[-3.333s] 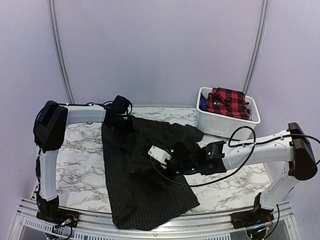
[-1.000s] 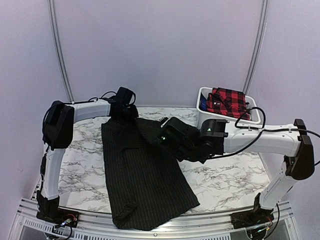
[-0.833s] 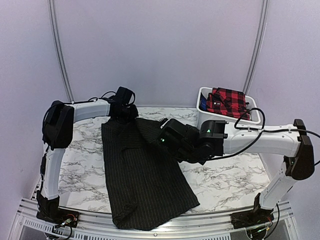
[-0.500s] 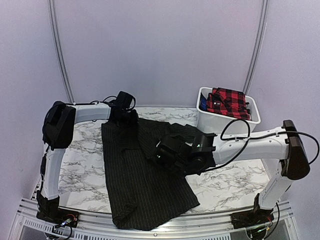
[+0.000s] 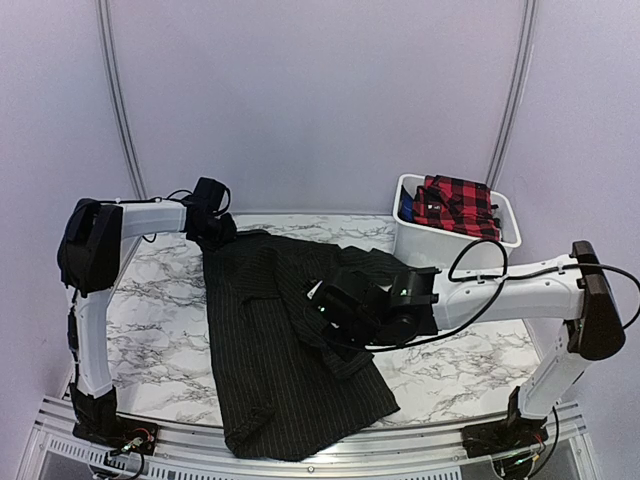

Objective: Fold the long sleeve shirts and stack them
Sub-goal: Place the sleeve of the 1/3-folded shirt, then move the 1/3-folded shirt to the center of the board.

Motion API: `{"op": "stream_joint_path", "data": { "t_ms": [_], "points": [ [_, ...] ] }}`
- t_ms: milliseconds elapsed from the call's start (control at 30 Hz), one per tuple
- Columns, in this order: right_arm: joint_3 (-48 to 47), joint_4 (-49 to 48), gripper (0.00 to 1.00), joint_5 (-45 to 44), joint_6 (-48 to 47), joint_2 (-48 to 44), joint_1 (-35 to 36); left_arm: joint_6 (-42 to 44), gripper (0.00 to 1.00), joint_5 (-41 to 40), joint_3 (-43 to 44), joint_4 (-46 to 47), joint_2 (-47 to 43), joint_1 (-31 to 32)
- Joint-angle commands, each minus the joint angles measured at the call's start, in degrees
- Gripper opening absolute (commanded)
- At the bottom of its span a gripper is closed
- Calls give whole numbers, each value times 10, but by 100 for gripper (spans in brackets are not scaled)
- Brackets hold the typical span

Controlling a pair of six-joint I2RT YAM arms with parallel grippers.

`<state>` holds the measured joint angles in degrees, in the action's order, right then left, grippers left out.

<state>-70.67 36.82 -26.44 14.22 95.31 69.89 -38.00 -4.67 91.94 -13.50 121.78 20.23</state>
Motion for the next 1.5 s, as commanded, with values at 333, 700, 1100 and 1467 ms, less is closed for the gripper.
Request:
{"op": "stream_joint_path", "data": {
  "t_ms": [333,700,1100,1467],
  "points": [
    [-32,-102,42,153,17,-1,4,-16,3,-10,-28,-67,46,-52],
    [64,-235,41,286,92,57,-43,-14,3,19,18,-78,106,-80],
    [68,-271,40,267,110,150,-138,-3,6,68,146,-99,182,-106],
    [-1,-235,42,246,64,153,-167,47,50,101,158,-100,55,-100]
  ]
}}
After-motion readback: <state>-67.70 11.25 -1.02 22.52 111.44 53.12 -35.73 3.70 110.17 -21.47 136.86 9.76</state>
